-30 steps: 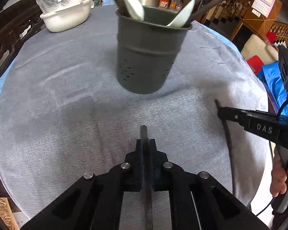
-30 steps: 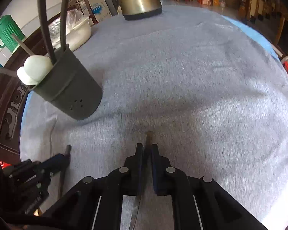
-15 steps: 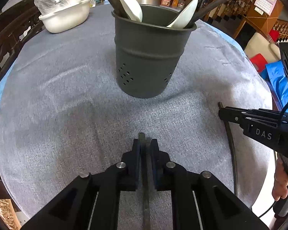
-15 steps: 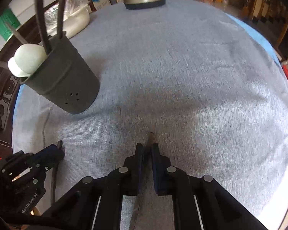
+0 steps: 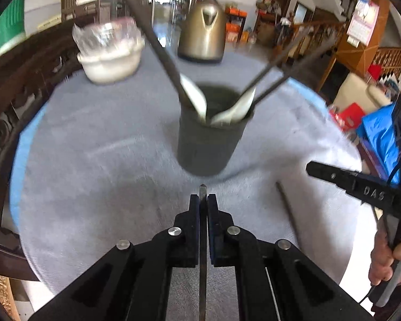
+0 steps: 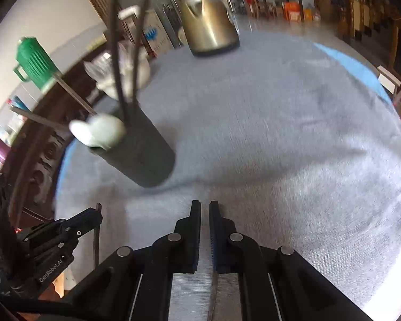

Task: Organize utensils
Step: 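Lift both held chopsticks and carry them above the grey cup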

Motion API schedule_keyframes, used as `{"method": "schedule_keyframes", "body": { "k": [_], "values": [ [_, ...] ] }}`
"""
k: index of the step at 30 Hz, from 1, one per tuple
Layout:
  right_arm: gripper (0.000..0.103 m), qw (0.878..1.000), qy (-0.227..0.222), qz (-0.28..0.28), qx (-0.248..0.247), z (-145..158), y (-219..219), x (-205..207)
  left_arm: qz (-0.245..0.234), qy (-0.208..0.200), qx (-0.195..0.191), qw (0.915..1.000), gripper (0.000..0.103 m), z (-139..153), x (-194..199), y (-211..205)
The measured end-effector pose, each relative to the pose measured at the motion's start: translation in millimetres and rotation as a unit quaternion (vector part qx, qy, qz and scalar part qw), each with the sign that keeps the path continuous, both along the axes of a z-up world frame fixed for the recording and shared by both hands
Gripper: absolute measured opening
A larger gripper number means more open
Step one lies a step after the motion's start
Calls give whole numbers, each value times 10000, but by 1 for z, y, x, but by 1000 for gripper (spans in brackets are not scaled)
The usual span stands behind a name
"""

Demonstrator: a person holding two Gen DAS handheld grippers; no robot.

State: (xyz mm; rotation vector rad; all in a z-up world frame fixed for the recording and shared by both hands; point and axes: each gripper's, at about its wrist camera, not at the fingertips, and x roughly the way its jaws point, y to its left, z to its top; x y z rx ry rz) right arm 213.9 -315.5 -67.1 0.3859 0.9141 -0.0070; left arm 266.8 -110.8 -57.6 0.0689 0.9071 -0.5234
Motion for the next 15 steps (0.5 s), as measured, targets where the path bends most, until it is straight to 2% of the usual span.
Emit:
{"method": "schedule_keyframes", "body": {
  "k": [3, 5, 9, 11, 13, 15],
  "values": [
    [6, 9998, -220, 32, -12, 19, 4, -5, 63, -207, -142, 9997, 6, 22, -4, 10],
    [7, 9999, -101, 19, -22, 19, 5, -4, 94, -320, -235, 9992, 6, 32, -7, 13],
    [9, 9989, 345, -134, 287, 4, -6, 2, 148, -642, -473, 9967, 6, 58, -17, 26],
    [13, 9976, 594, -113, 327, -5, -7, 8, 160, -795, -586, 9950, 6, 70, -22, 31],
    [23, 9967, 772, -75, 229, -13, -4, 14, 180, -933, -691, 9931, 6, 80, -26, 34],
    [28, 9956, 927, -55, 135, -23, -2, 23, 190, -1086, -755, 9910, 6, 87, -30, 36]
  ]
}}
